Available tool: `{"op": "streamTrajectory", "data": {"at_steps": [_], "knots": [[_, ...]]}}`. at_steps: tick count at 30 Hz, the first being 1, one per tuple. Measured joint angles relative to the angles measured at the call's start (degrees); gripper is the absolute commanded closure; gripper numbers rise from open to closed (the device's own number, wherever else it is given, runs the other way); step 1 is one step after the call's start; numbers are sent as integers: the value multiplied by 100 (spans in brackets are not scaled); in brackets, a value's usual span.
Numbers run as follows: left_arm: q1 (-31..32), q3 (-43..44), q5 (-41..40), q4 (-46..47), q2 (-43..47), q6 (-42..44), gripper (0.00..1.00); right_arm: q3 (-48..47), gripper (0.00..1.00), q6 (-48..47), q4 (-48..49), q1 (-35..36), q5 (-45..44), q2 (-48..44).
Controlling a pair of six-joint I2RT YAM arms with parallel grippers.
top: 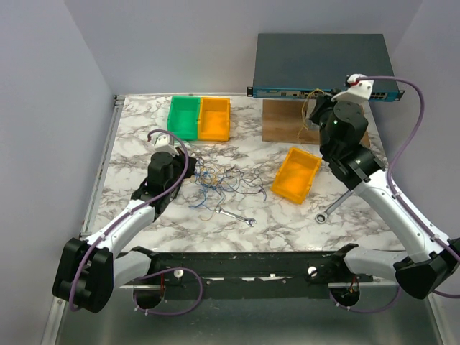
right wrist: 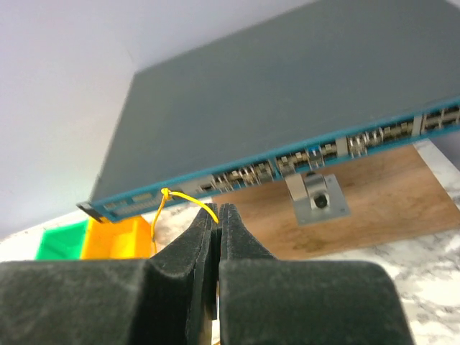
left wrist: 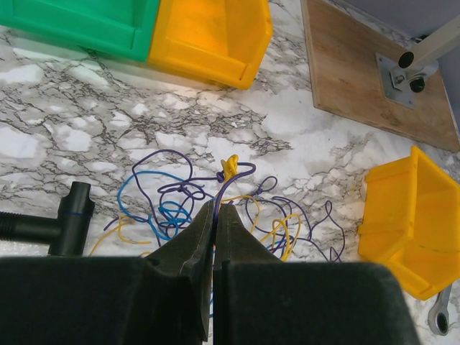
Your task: Untangle the cables
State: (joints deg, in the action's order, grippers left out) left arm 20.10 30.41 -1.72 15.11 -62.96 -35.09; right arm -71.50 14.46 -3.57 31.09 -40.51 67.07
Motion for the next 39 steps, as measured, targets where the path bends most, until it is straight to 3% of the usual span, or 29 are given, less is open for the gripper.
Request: {"op": "streamTrajectory", "data": {"at_steps": [12,18,22,39], "knots": [[0,0,26,0,-15,0,96,-2940,99,-404,17,-4,118,684],[0,0,28,0,-46,0,96,-3405,99,-562,35,-9,122,817],[0,0,31,0,-46,0,96,-2844,99,-557,92,-9,116,671],[0,4,31,-2,-50,0,96,1333,99,262,70,-28,-175,-439]]}}
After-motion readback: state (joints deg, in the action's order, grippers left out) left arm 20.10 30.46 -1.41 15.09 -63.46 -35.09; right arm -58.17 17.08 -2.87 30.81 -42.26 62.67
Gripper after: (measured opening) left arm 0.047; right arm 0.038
